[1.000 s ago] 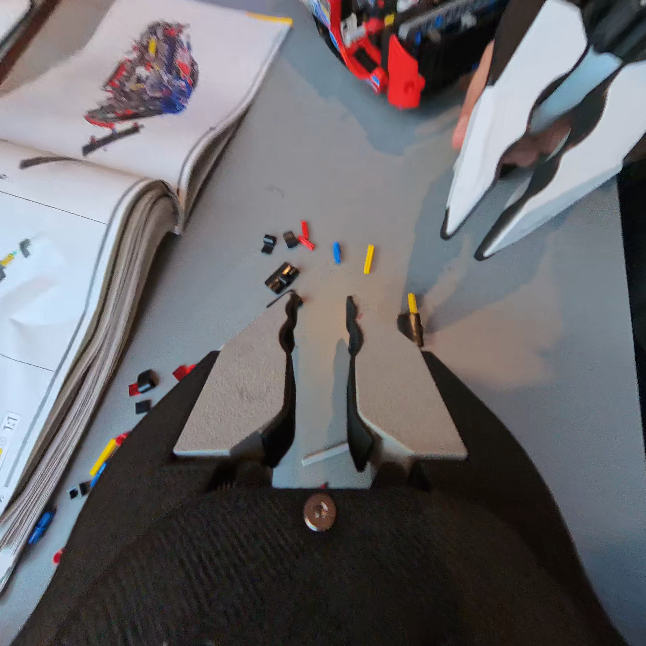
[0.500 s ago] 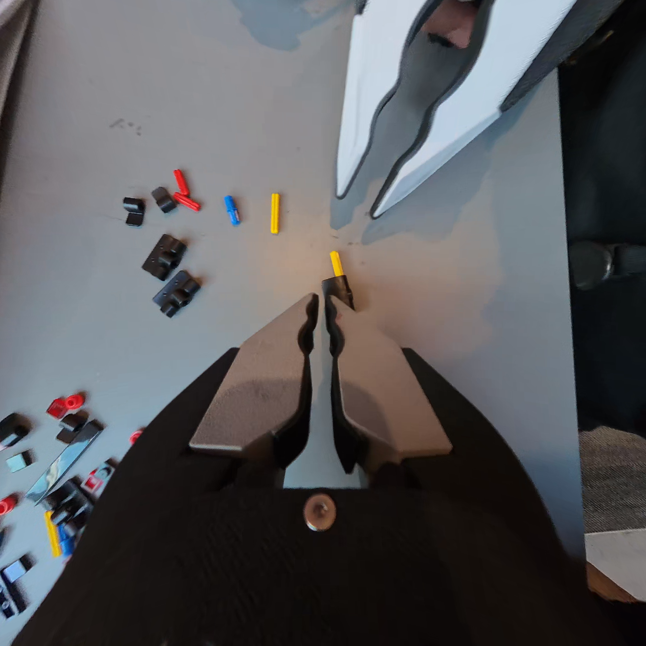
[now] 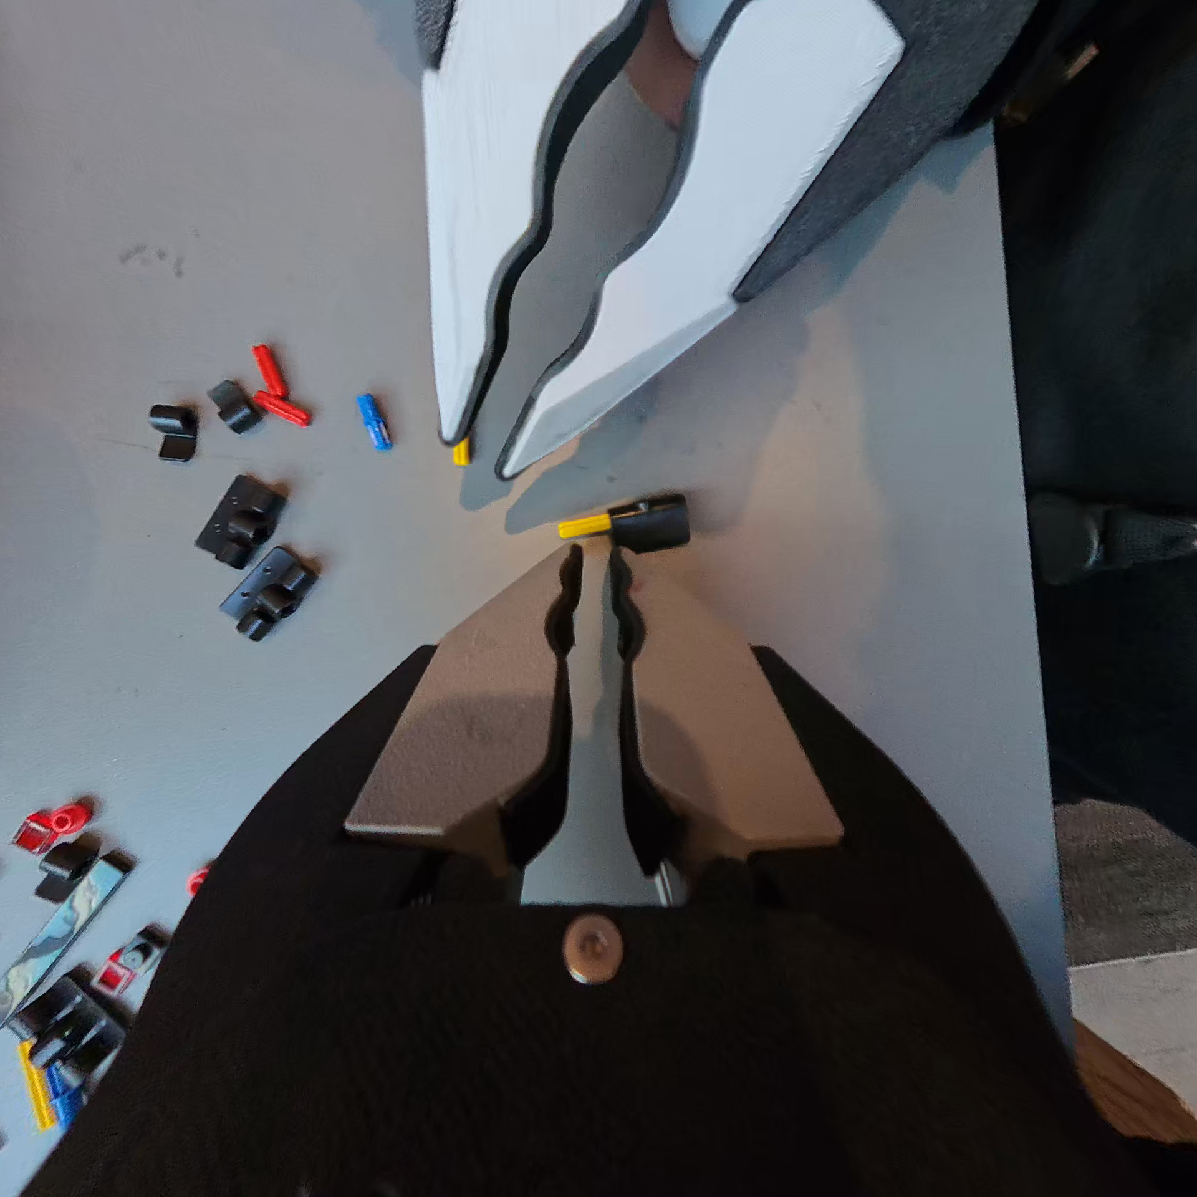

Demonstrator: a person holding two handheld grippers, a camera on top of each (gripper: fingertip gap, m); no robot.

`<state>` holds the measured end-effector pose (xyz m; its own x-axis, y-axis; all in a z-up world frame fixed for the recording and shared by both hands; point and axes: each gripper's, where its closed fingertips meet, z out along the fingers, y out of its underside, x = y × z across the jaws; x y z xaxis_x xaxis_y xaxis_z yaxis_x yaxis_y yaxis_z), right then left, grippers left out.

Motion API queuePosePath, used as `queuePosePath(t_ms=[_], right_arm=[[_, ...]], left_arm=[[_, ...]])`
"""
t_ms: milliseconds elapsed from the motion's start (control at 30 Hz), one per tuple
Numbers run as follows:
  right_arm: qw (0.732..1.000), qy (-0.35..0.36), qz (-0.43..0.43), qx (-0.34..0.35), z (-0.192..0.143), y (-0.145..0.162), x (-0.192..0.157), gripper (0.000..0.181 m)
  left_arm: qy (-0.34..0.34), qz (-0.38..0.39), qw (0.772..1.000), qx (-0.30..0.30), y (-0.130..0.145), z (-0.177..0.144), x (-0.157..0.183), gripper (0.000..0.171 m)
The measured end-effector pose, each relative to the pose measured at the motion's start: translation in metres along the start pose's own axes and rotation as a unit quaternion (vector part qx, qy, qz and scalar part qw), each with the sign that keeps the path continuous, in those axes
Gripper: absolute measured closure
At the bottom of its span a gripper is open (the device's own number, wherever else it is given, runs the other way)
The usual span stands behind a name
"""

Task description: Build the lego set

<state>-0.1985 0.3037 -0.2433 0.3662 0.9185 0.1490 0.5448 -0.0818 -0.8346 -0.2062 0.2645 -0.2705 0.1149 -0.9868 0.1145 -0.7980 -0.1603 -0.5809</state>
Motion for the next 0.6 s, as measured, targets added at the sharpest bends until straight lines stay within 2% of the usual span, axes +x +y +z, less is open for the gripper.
queuePosePath(t_ms=[133, 367, 500, 600], right_arm=[[0.998, 0.031, -0.012, 0.056, -0.012, -0.012, 0.006, 0.172], [0.997, 0.027, -0.025, 0.062, -0.009, -0.016, 0.006, 0.175], [0.997, 0.022, -0.017, 0.070, -0.009, -0.018, 0.008, 0.176], [0.997, 0.019, -0.009, 0.079, -0.010, -0.021, 0.009, 0.177]], left_arm=[[-0.043, -0.014, 0.998, 0.040, -0.015, -0.010, -0.015, 0.167], [-0.172, -0.061, 0.972, 0.146, -0.037, -0.048, -0.065, 0.170], [-0.200, -0.074, 0.959, 0.188, -0.044, -0.063, -0.075, 0.171], [-0.208, -0.078, 0.955, 0.196, -0.045, -0.065, -0.078, 0.171]])
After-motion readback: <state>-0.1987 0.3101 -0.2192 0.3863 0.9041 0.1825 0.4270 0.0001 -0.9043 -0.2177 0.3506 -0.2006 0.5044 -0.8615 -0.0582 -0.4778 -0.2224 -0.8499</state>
